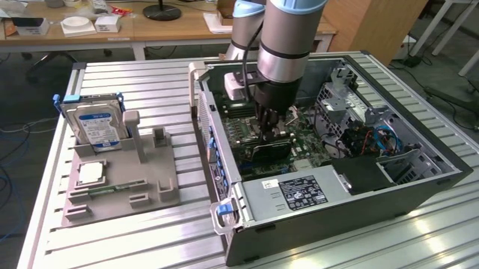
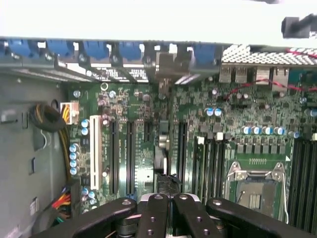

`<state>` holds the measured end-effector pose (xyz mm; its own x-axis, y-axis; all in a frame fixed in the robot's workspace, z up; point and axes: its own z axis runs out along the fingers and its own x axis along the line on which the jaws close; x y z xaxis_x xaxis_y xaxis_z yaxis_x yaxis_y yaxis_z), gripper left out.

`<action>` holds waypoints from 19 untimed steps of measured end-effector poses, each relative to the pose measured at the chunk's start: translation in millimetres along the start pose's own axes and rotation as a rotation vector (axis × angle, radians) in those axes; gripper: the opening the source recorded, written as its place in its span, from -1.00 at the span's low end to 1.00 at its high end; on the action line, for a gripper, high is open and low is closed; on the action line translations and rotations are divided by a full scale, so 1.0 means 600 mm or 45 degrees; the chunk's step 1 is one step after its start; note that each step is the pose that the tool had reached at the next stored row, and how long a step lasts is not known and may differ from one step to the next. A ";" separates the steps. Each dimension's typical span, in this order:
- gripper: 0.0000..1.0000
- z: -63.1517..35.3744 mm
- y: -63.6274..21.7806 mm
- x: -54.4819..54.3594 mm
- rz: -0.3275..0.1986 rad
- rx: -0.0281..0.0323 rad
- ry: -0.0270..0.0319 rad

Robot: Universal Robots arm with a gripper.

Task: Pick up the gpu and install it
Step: 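Press down on the gpu until it lock into place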

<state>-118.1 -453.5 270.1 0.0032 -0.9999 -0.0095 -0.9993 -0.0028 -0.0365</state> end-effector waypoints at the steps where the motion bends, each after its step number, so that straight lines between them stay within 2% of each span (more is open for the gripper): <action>1: -0.80 0.000 0.003 0.000 0.000 0.0000 0.0000; 16: -0.80 0.003 0.045 0.000 0.000 -0.0001 0.0001; 19: -0.80 0.009 0.051 0.000 0.000 -0.0002 0.0008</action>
<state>-148.2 -453.4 263.9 0.0032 -1.0000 -0.0089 -0.9993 -0.0029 -0.0363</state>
